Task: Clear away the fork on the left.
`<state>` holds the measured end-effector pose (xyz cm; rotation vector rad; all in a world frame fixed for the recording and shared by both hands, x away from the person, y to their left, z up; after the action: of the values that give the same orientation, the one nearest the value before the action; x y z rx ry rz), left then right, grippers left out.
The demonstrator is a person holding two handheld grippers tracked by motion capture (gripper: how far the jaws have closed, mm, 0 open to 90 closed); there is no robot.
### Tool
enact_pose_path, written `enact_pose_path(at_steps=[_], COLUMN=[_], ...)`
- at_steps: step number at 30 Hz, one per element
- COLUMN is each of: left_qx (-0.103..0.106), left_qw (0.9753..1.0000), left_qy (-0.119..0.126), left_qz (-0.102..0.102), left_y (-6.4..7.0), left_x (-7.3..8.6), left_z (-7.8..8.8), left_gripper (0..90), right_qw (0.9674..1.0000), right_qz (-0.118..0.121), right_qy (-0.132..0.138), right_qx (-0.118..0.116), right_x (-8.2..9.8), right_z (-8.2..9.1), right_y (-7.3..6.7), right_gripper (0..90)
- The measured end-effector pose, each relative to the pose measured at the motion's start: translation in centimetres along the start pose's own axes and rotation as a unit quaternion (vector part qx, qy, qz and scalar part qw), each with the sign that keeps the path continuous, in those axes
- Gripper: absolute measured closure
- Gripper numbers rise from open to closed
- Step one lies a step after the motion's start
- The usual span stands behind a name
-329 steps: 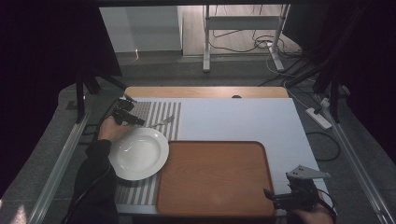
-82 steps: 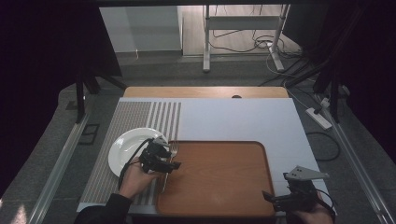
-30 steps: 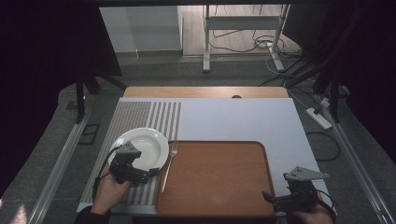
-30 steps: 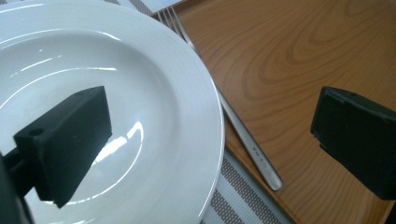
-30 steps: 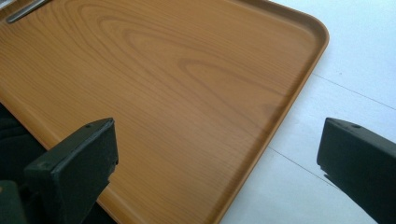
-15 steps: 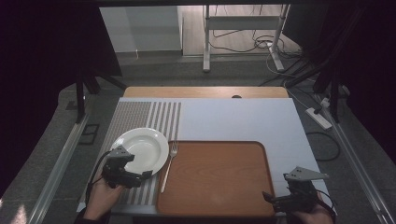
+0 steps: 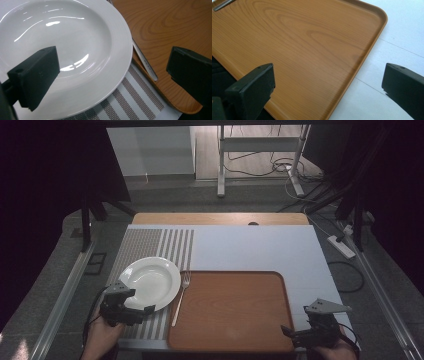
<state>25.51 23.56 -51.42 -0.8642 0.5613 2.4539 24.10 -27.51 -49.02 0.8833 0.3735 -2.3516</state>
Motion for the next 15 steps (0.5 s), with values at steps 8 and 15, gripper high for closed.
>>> enact_pose_path(at_steps=[8,15], left_qx=[-0.008,-0.013], left_qw=[1.0,0.9999], left_qy=[-0.003,-0.007], left_qz=[0.003,0.002], left_y=[-0.2,-0.1], left_x=[0.6,1.0], left_z=[0.2,0.5], left_gripper=[0.0,0.0], right_qw=[1.0,1.0], right_qz=[0.0,-0.001], right_qy=[0.0,0.0], right_qx=[0.0,0.001], right_x=[0.0,0.0], right_z=[0.0,0.0], right_y=[0.0,0.0], right_gripper=[0.0,0.0])
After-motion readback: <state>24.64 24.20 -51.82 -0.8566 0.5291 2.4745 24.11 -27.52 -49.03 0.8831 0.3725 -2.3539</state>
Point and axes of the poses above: each handheld gripper's, and its own axes: z roughly backward along the jaws, x roughly out of its underside, y roughly to its right, the point moved 4 cm from there along -z, roughly forward along the jaws, and after that the axes turned 2 degrees about -y, right-handed, at the moved point
